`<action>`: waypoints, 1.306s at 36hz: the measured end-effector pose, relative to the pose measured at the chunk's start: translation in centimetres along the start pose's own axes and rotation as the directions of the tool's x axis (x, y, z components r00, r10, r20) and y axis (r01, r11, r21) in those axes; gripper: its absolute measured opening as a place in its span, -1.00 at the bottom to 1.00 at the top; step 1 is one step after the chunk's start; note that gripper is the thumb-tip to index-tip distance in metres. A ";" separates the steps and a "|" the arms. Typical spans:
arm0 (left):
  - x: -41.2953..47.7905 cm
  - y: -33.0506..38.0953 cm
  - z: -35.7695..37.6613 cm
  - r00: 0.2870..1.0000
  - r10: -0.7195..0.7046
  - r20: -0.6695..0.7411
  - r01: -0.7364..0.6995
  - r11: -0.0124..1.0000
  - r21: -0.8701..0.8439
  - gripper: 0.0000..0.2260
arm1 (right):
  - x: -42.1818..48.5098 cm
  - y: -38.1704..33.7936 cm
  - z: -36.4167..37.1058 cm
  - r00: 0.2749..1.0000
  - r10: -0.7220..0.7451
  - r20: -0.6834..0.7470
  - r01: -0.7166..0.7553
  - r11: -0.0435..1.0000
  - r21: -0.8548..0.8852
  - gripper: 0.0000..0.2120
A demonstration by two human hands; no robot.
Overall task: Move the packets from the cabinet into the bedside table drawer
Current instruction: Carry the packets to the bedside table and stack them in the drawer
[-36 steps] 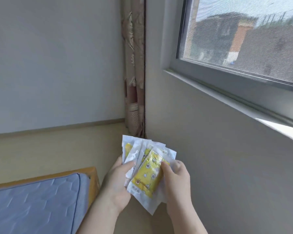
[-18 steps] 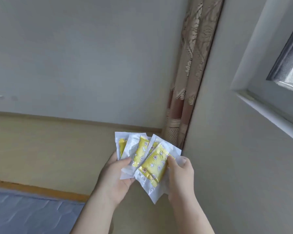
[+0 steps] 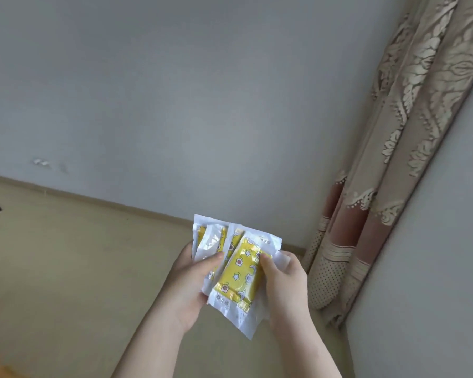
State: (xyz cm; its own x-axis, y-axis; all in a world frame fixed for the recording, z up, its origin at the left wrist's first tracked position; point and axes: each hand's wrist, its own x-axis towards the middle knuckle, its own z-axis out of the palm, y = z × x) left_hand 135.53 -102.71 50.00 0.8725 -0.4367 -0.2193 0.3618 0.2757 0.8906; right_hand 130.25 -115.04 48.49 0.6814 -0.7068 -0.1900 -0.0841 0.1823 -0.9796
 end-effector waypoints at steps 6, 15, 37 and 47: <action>9.9 0.2 0.8 0.986 0.035 -0.162 -0.038 0.999 -0.013 -0.73 | 10.4 -1.1 3.6 0.992 -0.037 0.123 0.042 0.998 -0.040 -0.93; 23.6 2.8 2.1 0.969 0.080 -0.235 -0.098 0.993 -0.066 -0.72 | 25.7 -3.7 9.6 0.971 -0.086 0.225 0.114 0.987 -0.113 -0.92; 38.3 16.9 -25.9 0.647 0.129 -0.751 -0.330 0.936 -0.124 -0.76 | 33.7 -0.8 49.8 0.760 0.020 0.649 0.149 0.967 -0.205 -0.86; 42.0 25.8 -39.6 0.553 0.162 -0.817 -0.359 0.931 -0.059 -0.71 | 32.6 -0.5 69.9 0.654 0.050 0.755 0.160 0.966 -0.202 -0.86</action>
State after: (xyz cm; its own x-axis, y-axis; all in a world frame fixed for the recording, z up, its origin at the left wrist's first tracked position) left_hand 194.48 -80.05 47.99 0.8097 0.5028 -0.3026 0.0426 0.4639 0.8848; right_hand 203.33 -90.38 47.32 0.9902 0.0632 -0.1242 -0.1194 -0.0754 -0.9900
